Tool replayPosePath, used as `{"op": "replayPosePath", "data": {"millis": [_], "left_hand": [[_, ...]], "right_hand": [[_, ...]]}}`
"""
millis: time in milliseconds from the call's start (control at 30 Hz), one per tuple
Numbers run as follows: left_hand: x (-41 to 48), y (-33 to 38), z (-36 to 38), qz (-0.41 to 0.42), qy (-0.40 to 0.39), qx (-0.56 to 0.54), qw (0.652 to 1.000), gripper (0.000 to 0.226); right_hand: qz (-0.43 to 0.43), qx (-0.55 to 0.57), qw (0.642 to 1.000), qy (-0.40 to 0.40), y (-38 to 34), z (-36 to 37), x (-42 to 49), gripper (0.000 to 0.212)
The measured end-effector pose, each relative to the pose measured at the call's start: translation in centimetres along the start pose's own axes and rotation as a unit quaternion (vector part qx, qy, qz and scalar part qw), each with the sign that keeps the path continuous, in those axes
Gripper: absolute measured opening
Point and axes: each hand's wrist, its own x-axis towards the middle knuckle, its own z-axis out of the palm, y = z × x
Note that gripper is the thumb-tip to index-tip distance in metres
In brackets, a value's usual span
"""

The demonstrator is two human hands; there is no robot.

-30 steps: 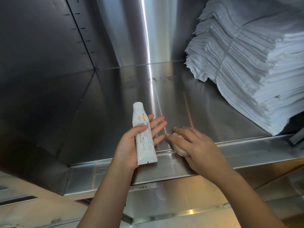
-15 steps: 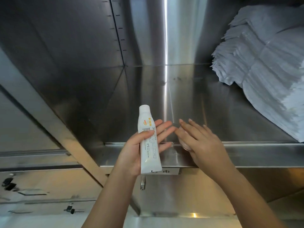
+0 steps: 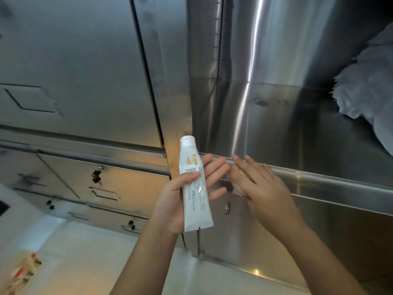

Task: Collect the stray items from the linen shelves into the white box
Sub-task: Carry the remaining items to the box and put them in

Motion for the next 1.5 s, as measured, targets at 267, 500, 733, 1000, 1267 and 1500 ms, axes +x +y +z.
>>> {"op": "replayPosePath", "data": {"millis": [267,500,733,1000,1267,1500], "left_hand": [[-7.3,2.2,-2.1,0.055,0.06,0.003,0.997,0.054],[-15.0,4.2,-4.0,0.124,0.11,-0.028,0.986,0.05],[-21.4,6.4,-5.3,0.189,0.172,-0.042,0.966,0.046],[-27.1,8.9,-8.0,0.264,0.221,-0.053,0.937,0.047],[-30.1,13.4,-12.6,0.32,0.267,-0.063,0.907,0.046],[-31.3,21.1,-16.6,0.347,0.309,-0.05,0.884,0.048]], "right_hand": [[-0.031,0.034,0.998,-0.033,-6.1,-0.2,0.7,0.05],[-0.094,0.079,0.992,0.001,-12.9,0.5,2.0,0.042],[-0.141,0.132,0.981,0.019,-19.5,1.4,3.6,0.035],[-0.209,0.189,0.959,0.025,-26.1,3.8,6.2,0.04],[-0.263,0.239,0.935,0.008,-32.1,8.8,11.3,0.049],[-0.306,0.29,0.907,-0.005,-38.3,13.5,18.9,0.045]]}}
